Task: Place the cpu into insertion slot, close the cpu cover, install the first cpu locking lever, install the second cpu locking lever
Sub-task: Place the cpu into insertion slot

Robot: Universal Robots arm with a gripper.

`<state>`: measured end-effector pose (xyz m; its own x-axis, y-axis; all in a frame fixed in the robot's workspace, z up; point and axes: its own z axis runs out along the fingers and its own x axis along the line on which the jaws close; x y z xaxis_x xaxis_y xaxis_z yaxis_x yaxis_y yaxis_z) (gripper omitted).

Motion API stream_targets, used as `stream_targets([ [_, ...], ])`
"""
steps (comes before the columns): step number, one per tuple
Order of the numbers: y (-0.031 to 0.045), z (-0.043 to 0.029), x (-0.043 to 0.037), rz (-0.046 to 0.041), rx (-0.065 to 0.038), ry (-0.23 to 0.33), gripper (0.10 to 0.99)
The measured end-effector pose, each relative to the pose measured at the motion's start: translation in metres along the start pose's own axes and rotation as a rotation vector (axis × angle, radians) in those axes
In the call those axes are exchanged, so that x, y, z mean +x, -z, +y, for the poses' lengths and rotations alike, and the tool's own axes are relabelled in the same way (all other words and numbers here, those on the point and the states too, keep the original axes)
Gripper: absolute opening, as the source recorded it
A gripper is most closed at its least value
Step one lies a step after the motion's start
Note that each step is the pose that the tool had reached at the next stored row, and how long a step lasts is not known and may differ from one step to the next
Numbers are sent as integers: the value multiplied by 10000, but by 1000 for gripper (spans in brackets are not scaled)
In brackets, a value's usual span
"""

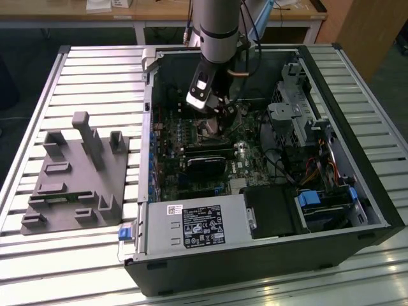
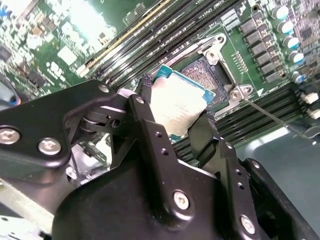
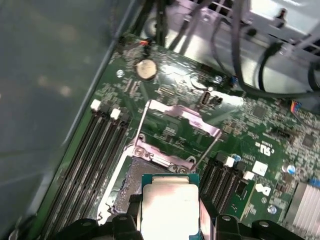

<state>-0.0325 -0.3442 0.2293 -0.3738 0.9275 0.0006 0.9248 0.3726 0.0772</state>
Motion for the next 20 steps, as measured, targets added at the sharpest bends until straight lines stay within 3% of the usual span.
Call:
stream_targets([
  [17,-58,-4,0,-239,-2,-3074,541],
  [20,-64,-9,8,-264,-2,-3411,541],
])
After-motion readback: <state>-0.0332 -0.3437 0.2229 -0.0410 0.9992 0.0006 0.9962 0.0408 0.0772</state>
